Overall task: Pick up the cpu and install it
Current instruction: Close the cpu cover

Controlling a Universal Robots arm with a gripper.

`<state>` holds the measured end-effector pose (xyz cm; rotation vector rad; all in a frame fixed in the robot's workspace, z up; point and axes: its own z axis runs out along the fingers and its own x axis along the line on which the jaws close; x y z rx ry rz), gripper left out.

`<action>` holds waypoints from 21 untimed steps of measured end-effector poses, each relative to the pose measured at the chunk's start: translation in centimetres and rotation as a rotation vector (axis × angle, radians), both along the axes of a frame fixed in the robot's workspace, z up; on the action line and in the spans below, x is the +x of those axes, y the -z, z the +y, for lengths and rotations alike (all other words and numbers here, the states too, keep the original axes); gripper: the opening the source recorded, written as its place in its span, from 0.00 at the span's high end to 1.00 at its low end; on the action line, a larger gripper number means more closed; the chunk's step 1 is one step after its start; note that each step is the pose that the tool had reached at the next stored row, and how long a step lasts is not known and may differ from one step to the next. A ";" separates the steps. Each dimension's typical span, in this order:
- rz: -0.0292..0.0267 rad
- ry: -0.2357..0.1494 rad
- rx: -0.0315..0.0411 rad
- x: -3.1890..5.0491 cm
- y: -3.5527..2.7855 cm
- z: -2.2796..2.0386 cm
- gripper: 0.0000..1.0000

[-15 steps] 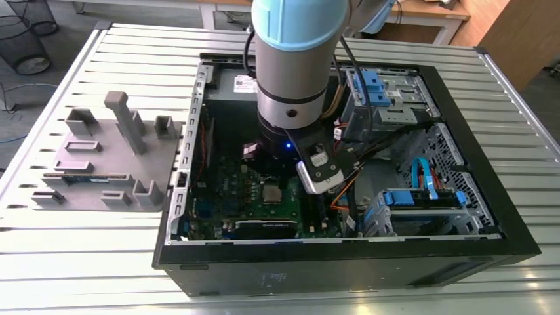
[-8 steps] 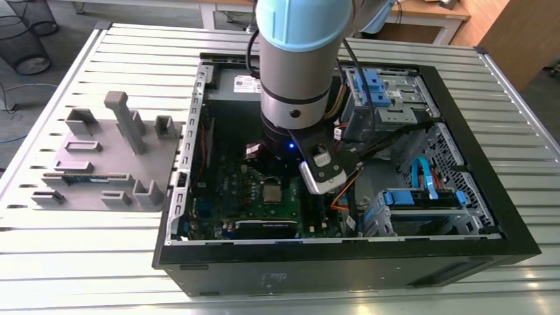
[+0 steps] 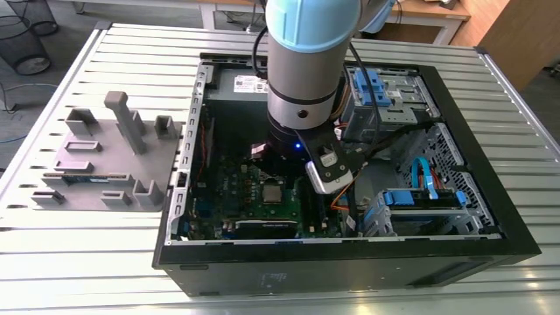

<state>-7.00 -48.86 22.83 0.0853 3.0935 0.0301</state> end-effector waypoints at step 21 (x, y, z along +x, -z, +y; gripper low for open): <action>0.0000 -0.234 0.0000 0.01 0.04 0.03 0.89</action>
